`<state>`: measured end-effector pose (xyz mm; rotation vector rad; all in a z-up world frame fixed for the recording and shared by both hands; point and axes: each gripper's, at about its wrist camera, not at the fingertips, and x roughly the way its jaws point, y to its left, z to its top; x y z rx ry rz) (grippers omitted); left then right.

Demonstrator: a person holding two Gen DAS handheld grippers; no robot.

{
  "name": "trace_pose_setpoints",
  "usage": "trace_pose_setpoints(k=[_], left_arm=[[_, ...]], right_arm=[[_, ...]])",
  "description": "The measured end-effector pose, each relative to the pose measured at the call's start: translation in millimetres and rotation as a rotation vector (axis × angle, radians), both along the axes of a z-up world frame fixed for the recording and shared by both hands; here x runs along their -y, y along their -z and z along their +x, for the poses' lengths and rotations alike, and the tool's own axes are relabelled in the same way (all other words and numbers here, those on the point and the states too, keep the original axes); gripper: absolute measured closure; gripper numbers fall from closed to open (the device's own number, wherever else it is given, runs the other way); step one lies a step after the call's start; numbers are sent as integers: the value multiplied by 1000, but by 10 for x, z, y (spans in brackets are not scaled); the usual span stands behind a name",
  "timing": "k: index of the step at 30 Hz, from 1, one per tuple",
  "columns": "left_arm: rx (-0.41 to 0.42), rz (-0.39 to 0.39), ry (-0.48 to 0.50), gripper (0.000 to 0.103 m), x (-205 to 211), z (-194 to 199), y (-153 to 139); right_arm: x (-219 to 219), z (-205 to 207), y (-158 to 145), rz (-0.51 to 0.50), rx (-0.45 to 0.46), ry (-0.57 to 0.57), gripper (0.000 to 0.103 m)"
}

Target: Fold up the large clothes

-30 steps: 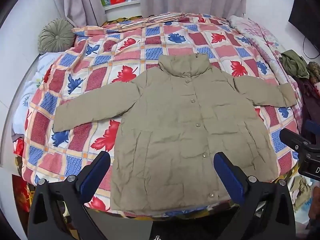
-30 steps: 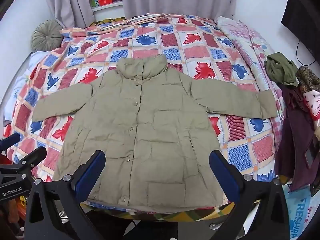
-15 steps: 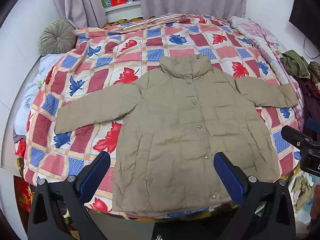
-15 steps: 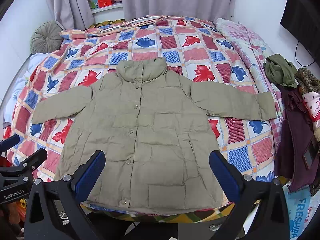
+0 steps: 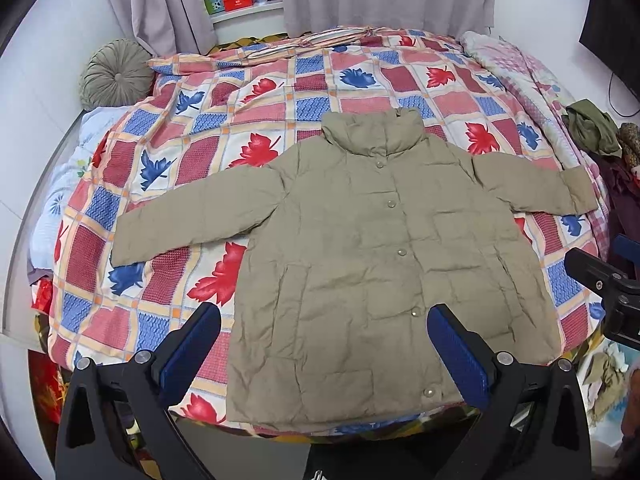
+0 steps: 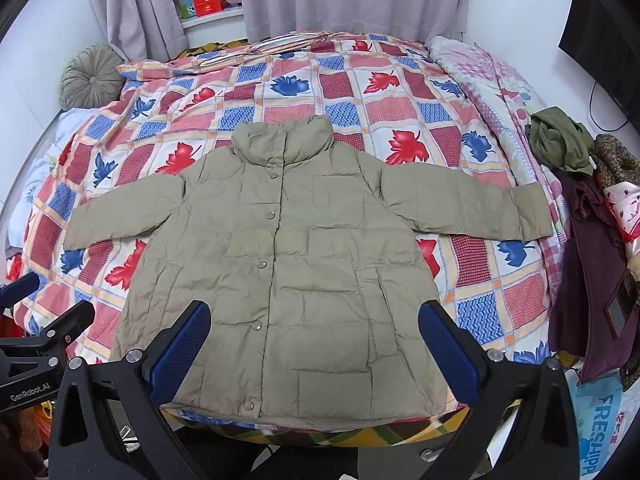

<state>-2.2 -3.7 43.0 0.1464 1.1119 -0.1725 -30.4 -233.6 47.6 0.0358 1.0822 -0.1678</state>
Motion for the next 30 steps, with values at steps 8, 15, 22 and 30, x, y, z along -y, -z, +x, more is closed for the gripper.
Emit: trace_pose_setpoints(k=[8, 15, 22, 30], left_arm=[[1, -1, 1, 0, -47, 23, -18], [2, 0, 2, 0, -45, 21, -21], [3, 1, 0, 0, -37, 17, -22], [3, 2, 1, 0, -25, 9, -11]], right_arm=[[-7, 3, -4, 2, 0, 0, 0], [-12, 3, -6, 2, 1, 2, 0], [-12, -3, -1, 9, 2, 1, 0], [-14, -4, 0, 11, 3, 1, 0]])
